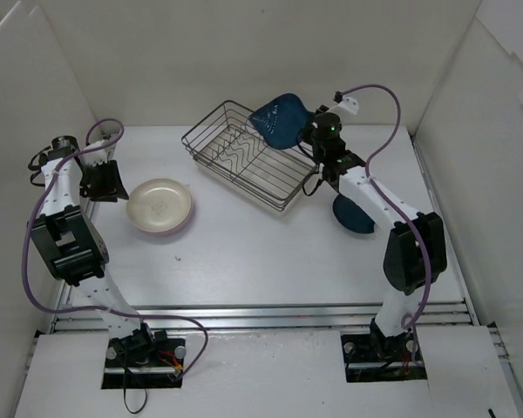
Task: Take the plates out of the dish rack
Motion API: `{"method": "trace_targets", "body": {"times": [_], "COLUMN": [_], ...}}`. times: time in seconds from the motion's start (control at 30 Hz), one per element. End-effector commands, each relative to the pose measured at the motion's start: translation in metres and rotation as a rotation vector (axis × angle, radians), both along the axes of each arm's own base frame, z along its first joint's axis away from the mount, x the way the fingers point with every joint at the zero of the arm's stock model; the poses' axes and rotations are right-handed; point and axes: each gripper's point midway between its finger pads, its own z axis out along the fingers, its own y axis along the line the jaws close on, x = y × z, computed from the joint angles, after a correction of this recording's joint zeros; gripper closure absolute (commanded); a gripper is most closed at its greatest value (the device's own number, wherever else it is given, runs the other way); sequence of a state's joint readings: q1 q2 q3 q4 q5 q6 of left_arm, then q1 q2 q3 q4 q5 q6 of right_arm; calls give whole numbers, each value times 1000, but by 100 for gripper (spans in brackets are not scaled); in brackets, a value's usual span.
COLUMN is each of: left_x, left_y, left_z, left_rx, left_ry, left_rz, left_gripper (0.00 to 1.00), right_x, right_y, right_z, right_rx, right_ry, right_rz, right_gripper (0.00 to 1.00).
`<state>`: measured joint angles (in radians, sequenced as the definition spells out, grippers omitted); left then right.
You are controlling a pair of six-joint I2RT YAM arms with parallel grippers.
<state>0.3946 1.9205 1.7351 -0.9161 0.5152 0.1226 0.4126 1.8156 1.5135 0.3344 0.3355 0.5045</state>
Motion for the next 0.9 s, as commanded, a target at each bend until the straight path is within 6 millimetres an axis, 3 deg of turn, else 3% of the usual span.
{"method": "trace_targets", "body": {"times": [0.0,0.03,0.1,0.13,0.17,0.2,0.27,0.3,0.33,0.37,0.43,0.47,0.5,0.63,0.87], "left_x": [8,8,8,7,7,7,8,8,8,9,9,9,9,6,2], "left_y": [1,0,-1,-1,-2,-2,-4,-5,-5,-7,-8,-9,-10,-14,-13], "left_z": [37,38,39,40,42,42,42,44,46,46,49,51,51,53,47], "left_rx": [12,11,6,5,2,1,-6,-13,-15,-23,-26,-30,-31,-48,-54], "left_ry": [-104,-107,-111,-113,-117,-118,-121,-125,-131,-135,-145,-150,-153,-163,-163], "left_rz": [-7,-7,-10,-11,-13,-13,-14,-16,-15,-18,-21,-23,-25,-36,-40], "left_gripper": [62,62,62,62,62,62,62,62,62,62,62,62,62,62,62], "right_x": [-28,-31,-42,-45,-57,-62,-74,-88,-94,-107,-118,-129,-134,-159,-194], "right_y": [-35,-39,-60,-67,-75,-87,-101,-116,-122,-133,-149,-157,-165,-185,-202], "right_z": [150,139,145,135,146,144,126,133,118,125,105,110,92,66,-4], "right_rx": [375,415,460,483,508,521,559,598,592,609,618,642,660,725,829], "right_ry": [-376,-363,-383,-367,-386,-388,-358,-387,-369,-392,-360,-373,-343,-311,-218], "right_rz": [-127,-148,-214,-242,-259,-305,-367,-416,-447,-472,-542,-556,-596,-666,-789], "right_gripper": [100,100,100,100,100,100,100,100,100,100,100,100,100,100,100]}}
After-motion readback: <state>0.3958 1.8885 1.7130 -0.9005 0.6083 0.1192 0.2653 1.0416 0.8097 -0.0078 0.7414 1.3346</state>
